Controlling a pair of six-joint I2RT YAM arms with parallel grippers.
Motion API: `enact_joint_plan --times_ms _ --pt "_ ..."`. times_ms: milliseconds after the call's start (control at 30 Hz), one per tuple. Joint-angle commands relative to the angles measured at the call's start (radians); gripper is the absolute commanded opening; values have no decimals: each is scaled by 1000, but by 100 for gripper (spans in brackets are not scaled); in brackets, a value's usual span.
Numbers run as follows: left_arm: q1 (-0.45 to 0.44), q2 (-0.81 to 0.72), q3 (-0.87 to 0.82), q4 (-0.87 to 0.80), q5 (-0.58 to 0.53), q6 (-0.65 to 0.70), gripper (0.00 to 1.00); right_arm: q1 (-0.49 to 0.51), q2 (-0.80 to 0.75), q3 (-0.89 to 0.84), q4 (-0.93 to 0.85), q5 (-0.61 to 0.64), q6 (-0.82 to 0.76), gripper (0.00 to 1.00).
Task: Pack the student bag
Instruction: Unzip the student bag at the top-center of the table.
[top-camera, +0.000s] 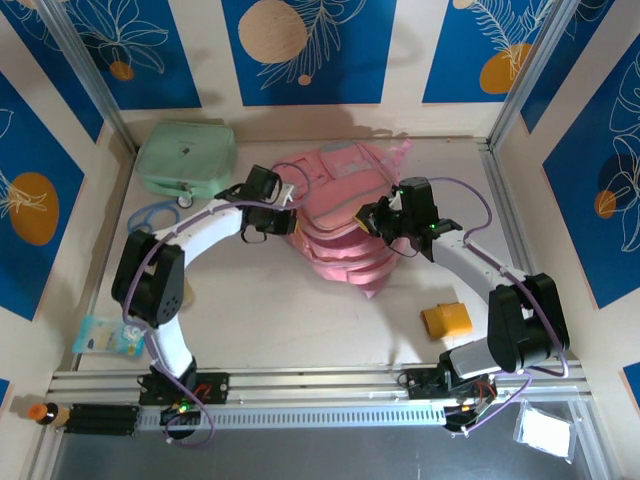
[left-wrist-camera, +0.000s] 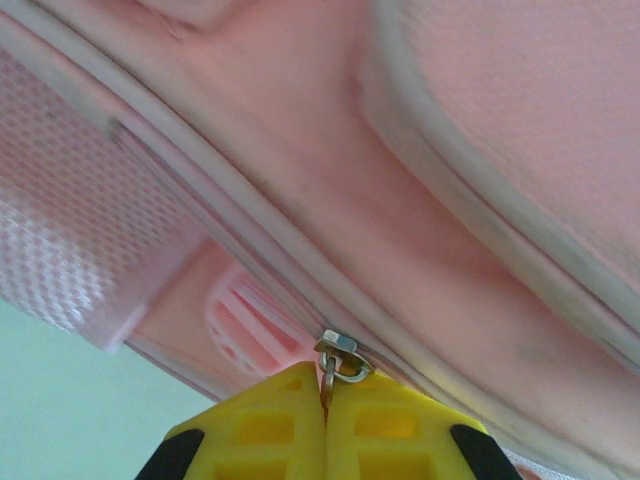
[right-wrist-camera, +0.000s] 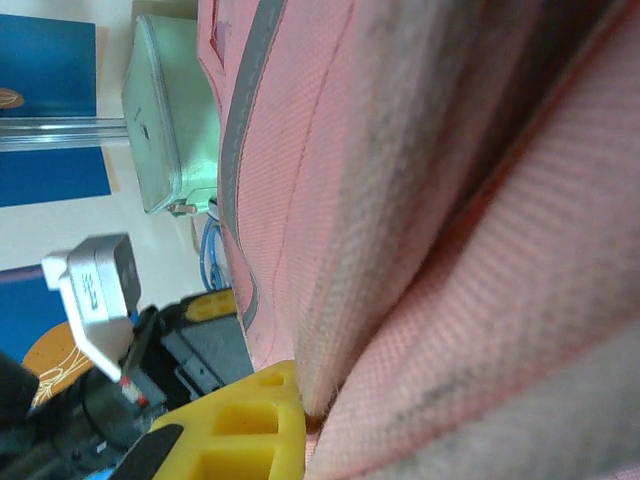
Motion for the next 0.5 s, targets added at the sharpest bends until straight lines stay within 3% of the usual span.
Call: enact_joint_plan --times_ms 0,167,300,367,467 --pt "52 54 102 -44 -43 17 5 -10 -28 23 14 -26 -40 7" --pt "72 92 170 -40 -49 -22 18 9 -18 29 -3 -19 -54 7" --pt "71 46 133 -31 -108 -56 36 17 -15 35 -32 1 -66 11" --pt "74 -9 84 -31 -172 -87 47 22 -16 45 -66 26 -89 16" --pt "84 -108 -13 -39 -279 -144 61 29 -20 58 -119 78 -122 36"
